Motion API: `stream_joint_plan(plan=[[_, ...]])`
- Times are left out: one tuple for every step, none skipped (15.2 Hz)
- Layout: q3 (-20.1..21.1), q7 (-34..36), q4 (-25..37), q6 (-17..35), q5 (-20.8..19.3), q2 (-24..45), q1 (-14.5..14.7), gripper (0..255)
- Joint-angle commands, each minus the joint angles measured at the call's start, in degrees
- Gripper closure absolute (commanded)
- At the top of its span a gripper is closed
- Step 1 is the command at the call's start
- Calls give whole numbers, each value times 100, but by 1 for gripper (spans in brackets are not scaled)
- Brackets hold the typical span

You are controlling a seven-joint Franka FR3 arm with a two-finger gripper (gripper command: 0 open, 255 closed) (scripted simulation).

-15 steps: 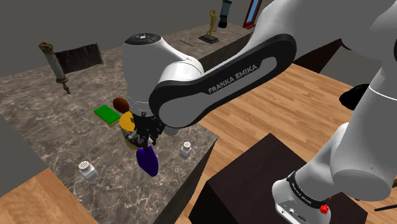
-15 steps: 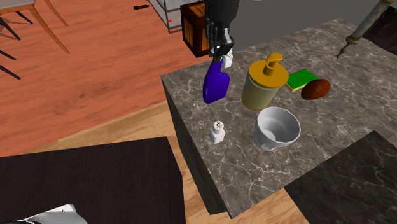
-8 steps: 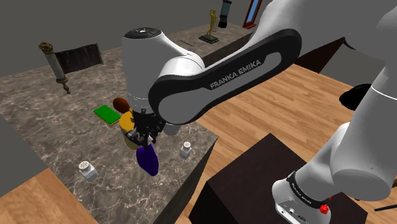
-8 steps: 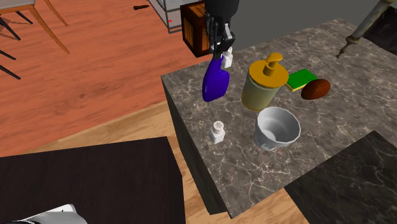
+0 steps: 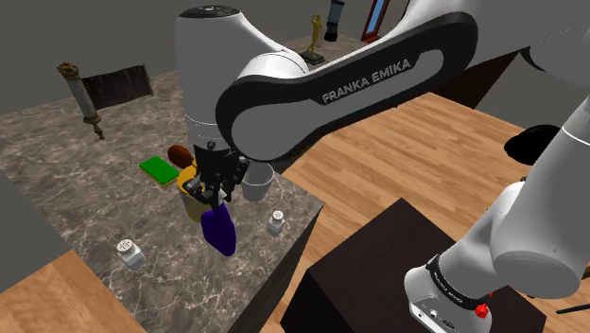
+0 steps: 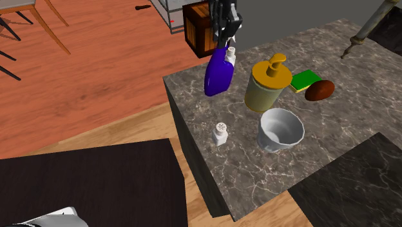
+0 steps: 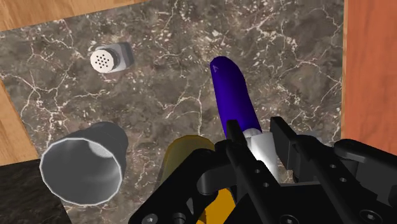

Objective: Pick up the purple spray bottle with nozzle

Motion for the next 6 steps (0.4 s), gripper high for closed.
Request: stream_joint_plan(plan=[[16,-39,77,-152,61,-89,-18,255],[22,-53,116,-222,85,-124,-24,255],[27,-67,158,-291,108,-158,-30,255],[32,-81,200,-361,131,-191,-35,255],[32,-83,207,-372,134,-196,-36,255],[32,-83,206,-372,134,-196,-36,255]])
